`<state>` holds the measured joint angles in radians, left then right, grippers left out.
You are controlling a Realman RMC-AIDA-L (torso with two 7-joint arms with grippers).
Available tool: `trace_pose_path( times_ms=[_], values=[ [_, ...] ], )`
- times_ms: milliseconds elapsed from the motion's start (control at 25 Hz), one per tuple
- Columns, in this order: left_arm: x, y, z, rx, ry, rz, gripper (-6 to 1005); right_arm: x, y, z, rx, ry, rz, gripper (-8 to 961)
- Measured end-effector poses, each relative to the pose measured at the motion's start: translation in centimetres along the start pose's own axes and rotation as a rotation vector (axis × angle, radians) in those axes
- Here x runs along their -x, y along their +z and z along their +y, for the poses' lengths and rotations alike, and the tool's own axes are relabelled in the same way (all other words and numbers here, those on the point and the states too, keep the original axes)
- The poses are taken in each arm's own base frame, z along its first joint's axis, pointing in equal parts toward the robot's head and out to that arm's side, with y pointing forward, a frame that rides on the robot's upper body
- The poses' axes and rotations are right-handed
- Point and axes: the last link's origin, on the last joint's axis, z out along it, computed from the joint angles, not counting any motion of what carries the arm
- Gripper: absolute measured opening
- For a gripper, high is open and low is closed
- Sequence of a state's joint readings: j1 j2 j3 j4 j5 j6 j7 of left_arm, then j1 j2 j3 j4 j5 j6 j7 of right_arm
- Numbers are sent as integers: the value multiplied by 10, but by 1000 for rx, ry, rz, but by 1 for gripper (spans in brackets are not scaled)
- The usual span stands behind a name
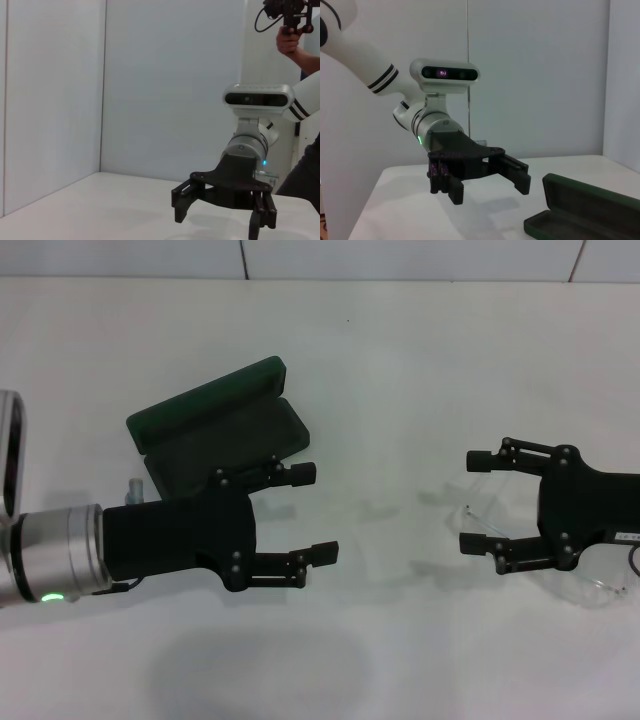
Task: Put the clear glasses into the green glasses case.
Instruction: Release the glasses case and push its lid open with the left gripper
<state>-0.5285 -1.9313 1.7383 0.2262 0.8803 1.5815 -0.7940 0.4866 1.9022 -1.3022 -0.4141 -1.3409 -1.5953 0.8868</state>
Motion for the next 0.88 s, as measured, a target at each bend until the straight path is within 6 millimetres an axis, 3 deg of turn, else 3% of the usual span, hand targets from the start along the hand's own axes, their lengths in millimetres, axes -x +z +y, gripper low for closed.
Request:
trace_pose_path(
  times_ms=[440, 560, 760, 880],
  values=[
    [-10, 0, -14, -56, 14, 33, 885, 2, 3, -3, 15, -9, 10, 887],
    [-20, -6, -38, -161, -14, 37, 884, 2, 3, -3, 16, -11, 13, 887],
    [-35, -13, -88, -312, -54, -116, 883, 2, 3, -4, 22, -13, 19, 887],
    [-40, -12, -103, -358, -48, -199, 882, 2, 3, -3, 24, -12, 23, 887]
  ],
)
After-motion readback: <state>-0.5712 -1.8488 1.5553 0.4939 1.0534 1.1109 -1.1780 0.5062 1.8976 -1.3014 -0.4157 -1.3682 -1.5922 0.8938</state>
